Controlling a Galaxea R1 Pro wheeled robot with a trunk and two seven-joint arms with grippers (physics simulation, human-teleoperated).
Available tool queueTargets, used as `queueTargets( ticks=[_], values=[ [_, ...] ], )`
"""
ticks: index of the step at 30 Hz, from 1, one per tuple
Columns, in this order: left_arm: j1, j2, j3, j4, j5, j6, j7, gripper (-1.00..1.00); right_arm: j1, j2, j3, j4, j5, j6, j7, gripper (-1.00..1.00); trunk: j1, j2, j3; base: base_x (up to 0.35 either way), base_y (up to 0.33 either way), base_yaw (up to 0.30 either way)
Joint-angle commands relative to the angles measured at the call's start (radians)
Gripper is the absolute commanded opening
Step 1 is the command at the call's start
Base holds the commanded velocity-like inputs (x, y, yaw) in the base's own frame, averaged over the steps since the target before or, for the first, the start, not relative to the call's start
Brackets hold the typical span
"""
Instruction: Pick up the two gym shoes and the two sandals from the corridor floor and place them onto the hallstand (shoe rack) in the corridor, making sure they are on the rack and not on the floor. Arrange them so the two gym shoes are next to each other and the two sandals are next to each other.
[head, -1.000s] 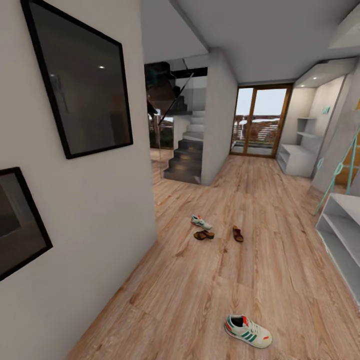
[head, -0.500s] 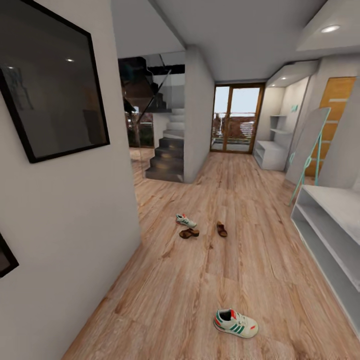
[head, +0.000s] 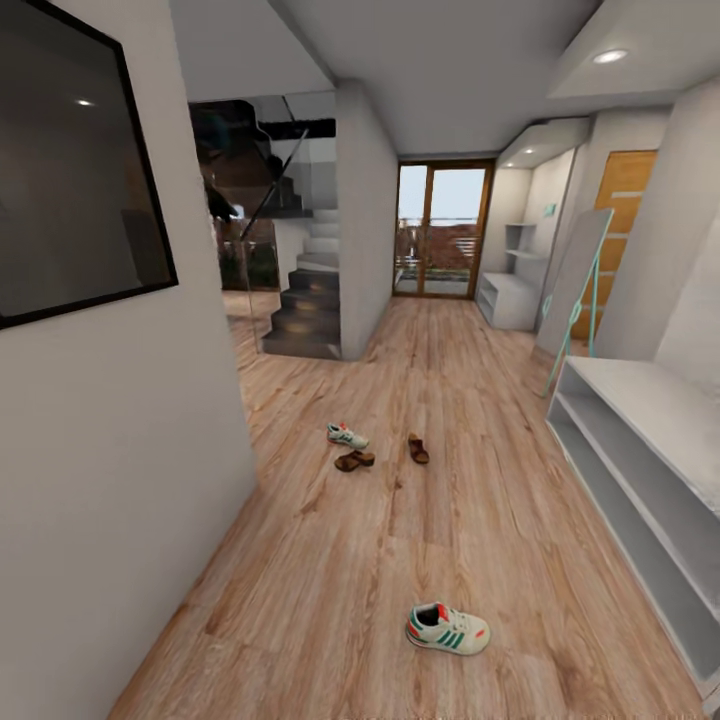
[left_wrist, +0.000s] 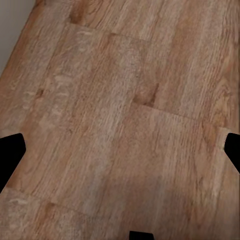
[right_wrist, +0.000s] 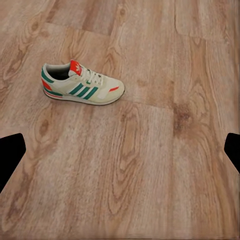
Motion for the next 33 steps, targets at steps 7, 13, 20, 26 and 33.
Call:
queueTargets(
  ticks=[7, 13, 20, 26, 33],
  values=[
    [0.000, 0.001, -0.001, -0.007, 0.011, -0.002, 0.000, 1.00, -0.001, 0.000, 0.000, 0.000, -0.001, -0.003, 0.000, 1.00, 0.004, -0.008, -0.013, 0.000, 0.000, -0.190],
    [0.000, 0.001, -0.001, -0.009, 0.012, -0.002, 0.000, 1.00, -0.001, 0.000, -0.001, -0.001, 0.000, -0.003, 0.000, 1.00, 0.004, -0.008, -0.021, 0.000, 0.000, -0.190],
    [0.000, 0.001, -0.001, -0.011, 0.013, -0.002, -0.001, 1.00, -0.001, 0.000, -0.002, -0.001, 0.000, -0.003, 0.000, 1.00, 0.015, -0.029, -0.040, 0.000, 0.000, -0.190],
    [0.000, 0.002, -0.001, -0.011, 0.013, -0.002, -0.002, 1.00, -0.001, 0.000, -0.001, -0.001, 0.001, -0.003, 0.000, 1.00, 0.038, -0.071, -0.062, 0.000, 0.000, -0.102],
    [0.000, 0.001, -0.001, -0.011, 0.013, -0.002, -0.002, 1.00, -0.001, -0.001, -0.002, -0.003, 0.001, -0.003, 0.001, 1.00, 0.065, -0.120, -0.085, 0.000, 0.000, -0.009]
  ],
)
